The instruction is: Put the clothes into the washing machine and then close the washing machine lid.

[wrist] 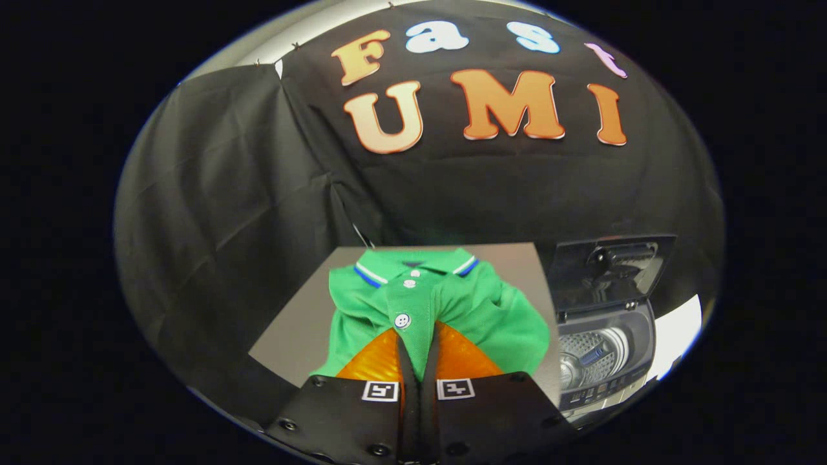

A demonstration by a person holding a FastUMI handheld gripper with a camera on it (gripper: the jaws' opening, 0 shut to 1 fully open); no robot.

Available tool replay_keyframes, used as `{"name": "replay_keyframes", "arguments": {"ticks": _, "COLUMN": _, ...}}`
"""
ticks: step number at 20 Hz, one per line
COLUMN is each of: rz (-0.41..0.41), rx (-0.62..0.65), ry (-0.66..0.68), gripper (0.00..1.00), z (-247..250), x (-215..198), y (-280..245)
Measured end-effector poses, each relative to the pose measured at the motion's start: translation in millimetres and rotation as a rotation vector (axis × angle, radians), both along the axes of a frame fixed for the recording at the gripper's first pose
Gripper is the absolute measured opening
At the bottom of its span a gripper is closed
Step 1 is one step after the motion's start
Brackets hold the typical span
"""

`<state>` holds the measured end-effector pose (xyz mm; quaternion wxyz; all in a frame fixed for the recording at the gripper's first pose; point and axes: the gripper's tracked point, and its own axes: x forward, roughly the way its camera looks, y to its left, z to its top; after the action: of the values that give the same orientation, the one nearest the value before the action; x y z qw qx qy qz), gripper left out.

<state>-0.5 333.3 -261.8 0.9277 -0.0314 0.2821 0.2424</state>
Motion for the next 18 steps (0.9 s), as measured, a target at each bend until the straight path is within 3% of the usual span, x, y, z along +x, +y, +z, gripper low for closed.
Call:
{"name": "replay_keyframes", "arguments": {"ticks": 7, "rz": -0.115, "rx": 0.077, "ry": -0.151, "gripper": 0.08, "z": 88.2, "x": 31.5, "y": -97.6}}
{"name": "replay_keyframes", "arguments": {"ticks": 18, "rz": -0.254, "rx": 0.055, "ry": -0.162, "gripper": 0.08, "z": 102.7, "x": 89.2, "y": -258.3}}
